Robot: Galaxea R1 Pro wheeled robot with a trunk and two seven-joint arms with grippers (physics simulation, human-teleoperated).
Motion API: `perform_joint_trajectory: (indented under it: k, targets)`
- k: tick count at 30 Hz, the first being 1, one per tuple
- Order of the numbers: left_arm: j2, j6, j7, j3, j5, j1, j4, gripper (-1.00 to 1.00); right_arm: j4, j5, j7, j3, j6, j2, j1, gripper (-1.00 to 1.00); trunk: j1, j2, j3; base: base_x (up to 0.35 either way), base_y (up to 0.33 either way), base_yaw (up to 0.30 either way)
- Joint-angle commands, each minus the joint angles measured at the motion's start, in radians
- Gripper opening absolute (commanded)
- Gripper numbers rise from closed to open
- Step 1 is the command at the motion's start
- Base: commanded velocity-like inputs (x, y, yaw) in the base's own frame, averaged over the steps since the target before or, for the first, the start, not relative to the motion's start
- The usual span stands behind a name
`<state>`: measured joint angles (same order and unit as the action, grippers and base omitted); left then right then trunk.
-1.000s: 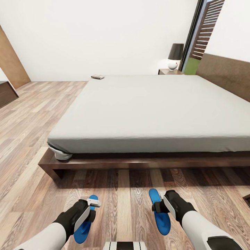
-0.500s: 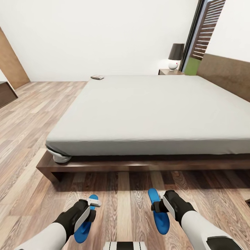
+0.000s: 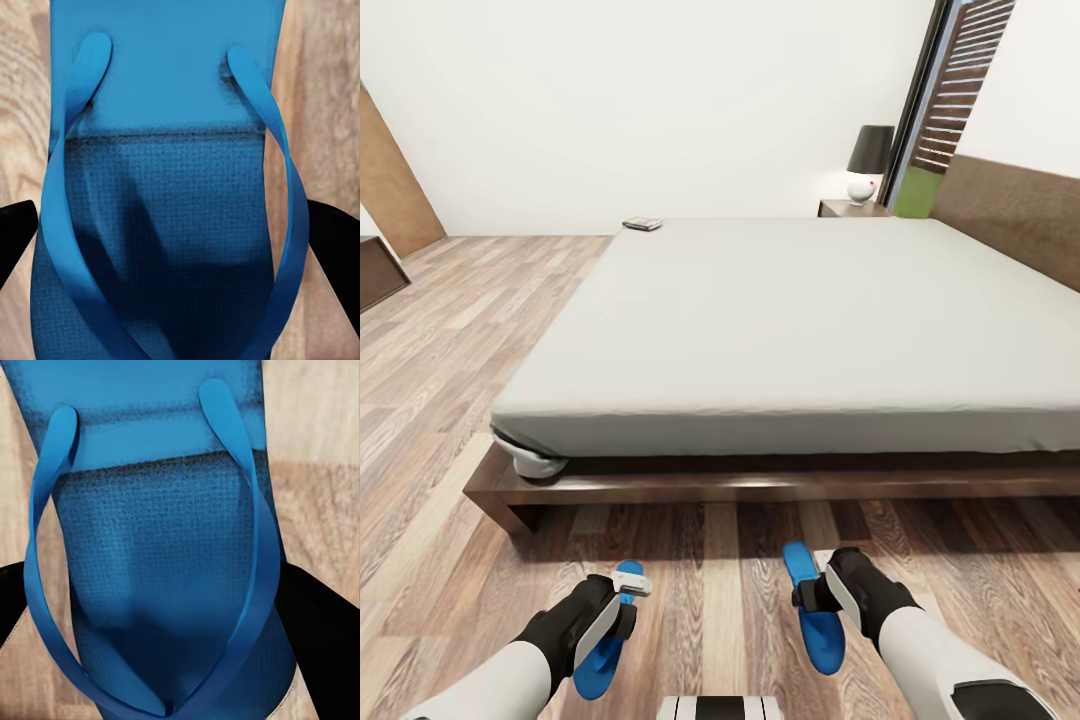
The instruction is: In the bedroom, move the book from the bed onto either nightstand, and place the two sandals side by side next to the bed.
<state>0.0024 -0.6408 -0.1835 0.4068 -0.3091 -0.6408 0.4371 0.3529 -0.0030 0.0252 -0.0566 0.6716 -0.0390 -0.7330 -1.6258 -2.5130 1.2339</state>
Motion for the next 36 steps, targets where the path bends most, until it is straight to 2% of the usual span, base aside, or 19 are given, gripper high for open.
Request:
perform_joint_trajectory:
  k: [1, 9, 18, 24, 30, 36]
  targets:
    - [0.001, -0.004, -0.009, 0.006, -0.010, 0.000, 0.002, -1.00, 0.002, 0.001, 0.001, -0.006, 0.005, -0.001, 0.000, -1.00, 0.000, 0.000, 0.001, 0.014, 0.008, 0.000]
    - [0.001, -0.004, -0.008, 0.006, -0.011, 0.000, 0.000, -1.00, 0.003, 0.001, 0.001, -0.008, 0.005, -0.018, 0.000, -1.00, 0.000, 0.000, 0.001, 0.042, 0.116, 0.000]
    - [0.001, -0.004, -0.008, 0.006, -0.010, 0.000, 0.002, -1.00, 0.003, 0.001, 0.003, -0.008, 0.005, -0.021, 0.000, -1.00, 0.000, 0.000, 0.001, 0.007, 0.020, -0.005]
    - [0.001, -0.004, -0.008, 0.007, -0.010, 0.000, 0.002, -1.00, 0.003, 0.001, 0.003, -0.009, 0.005, -0.022, 0.000, -1.00, 0.000, 0.000, 0.001, 0.000, 0.014, -0.156]
    - [0.001, -0.004, -0.009, 0.006, -0.010, 0.000, 0.002, -1.00, 0.002, 0.009, 0.002, -0.010, 0.005, -0.036, 0.000, -1.00, 0.000, 0.000, 0.001, 0.000, 0.002, -0.045]
    - [0.001, -0.004, -0.008, 0.007, -0.010, 0.000, 0.002, -1.00, 0.002, 0.010, 0.001, -0.011, 0.001, -0.039, 0.000, -1.00, 0.000, 0.000, 0.001, 0.000, 0.000, -0.002]
